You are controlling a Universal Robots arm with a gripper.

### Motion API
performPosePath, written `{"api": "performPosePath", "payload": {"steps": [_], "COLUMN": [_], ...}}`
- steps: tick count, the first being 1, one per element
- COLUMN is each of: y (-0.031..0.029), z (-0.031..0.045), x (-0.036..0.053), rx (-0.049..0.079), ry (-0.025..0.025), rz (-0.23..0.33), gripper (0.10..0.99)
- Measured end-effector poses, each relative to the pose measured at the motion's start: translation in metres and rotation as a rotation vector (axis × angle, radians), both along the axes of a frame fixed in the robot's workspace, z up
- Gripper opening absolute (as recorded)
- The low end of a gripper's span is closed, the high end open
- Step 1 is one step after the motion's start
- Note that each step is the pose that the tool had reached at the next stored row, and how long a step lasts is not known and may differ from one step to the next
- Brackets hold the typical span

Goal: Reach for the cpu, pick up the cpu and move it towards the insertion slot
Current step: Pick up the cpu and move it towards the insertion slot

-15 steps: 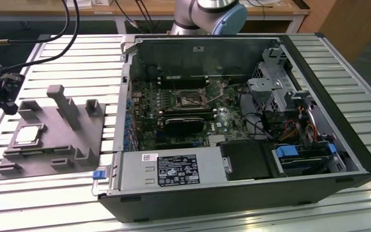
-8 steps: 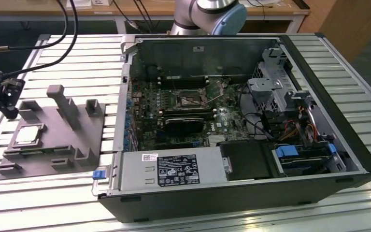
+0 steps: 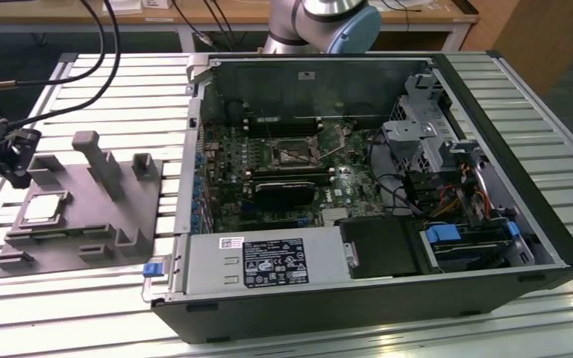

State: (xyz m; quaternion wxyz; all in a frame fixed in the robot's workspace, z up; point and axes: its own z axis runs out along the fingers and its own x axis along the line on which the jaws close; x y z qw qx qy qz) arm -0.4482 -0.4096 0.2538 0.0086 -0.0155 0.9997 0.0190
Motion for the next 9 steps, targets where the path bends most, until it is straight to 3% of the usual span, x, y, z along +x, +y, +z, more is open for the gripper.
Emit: {"api": "performPosePath", "payload": {"steps": [9], "y": [-0.0024], "z": [-0.0123], "x": [-0.0029], "rx": [0.006], "ry": [-0.0045], "rz": [0.002], "gripper": [0.106]}}
